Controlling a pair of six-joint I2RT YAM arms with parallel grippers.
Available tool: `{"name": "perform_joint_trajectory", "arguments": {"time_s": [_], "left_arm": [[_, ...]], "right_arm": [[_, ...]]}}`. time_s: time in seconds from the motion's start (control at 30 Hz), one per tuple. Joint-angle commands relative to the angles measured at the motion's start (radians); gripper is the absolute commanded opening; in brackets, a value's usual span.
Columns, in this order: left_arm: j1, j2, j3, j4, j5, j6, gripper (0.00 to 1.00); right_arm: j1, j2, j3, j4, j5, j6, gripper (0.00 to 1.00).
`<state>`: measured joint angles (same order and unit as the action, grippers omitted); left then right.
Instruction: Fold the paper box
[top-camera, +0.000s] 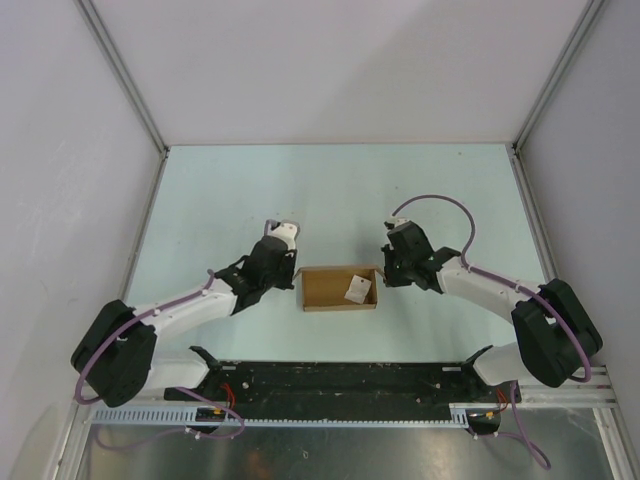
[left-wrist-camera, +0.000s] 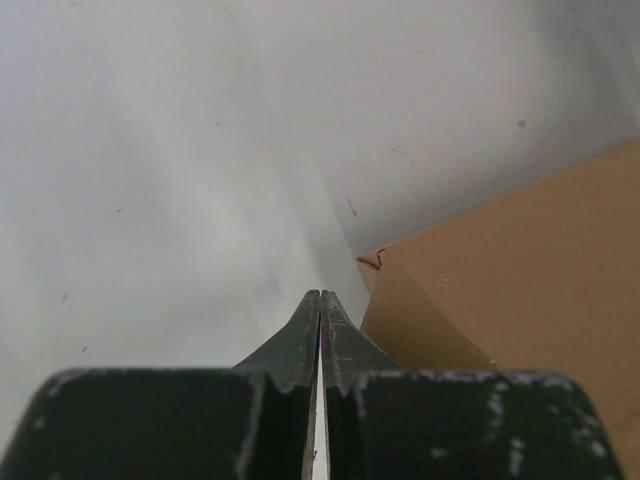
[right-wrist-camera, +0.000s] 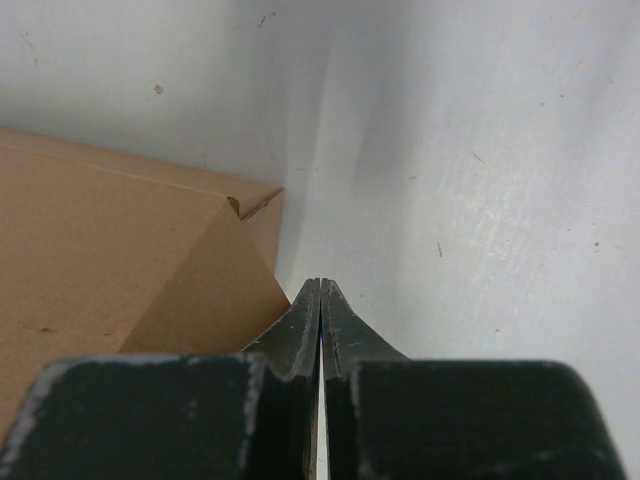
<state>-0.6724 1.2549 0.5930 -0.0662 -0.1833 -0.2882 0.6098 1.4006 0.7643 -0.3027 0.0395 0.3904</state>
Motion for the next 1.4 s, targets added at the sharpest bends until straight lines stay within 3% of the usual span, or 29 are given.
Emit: {"name": "perform_joint_trajectory", "arguments": {"time_s": [0.0,0.3,0.83,1.2,1.37], "left_arm": [[-0.021,-0.018,0.007,0.057,0.051,-0.002,0.04],[-0.024,-0.104,-0.044,0.146,0.117,-0.002,0.02],[-0.026,-0.124,-0.070,0.198,0.200,-0.005,0.02],[-0.027,-0.135,-0.084,0.223,0.219,-0.006,0.01],[-0.027,-0.135,-0.085,0.223,0.216,-0.005,0.01]], "right_arm": [[0.013,0.000,0.041,0.031,-0.020,-0.010,0.00],[0.030,-0.038,0.041,0.037,-0.030,-0.010,0.00],[0.041,-0.069,0.041,0.045,-0.056,-0.012,0.00],[0.041,-0.095,0.041,0.024,-0.049,-0.008,0.16],[0.042,-0.114,0.041,0.005,-0.041,-0.005,0.17]]}}
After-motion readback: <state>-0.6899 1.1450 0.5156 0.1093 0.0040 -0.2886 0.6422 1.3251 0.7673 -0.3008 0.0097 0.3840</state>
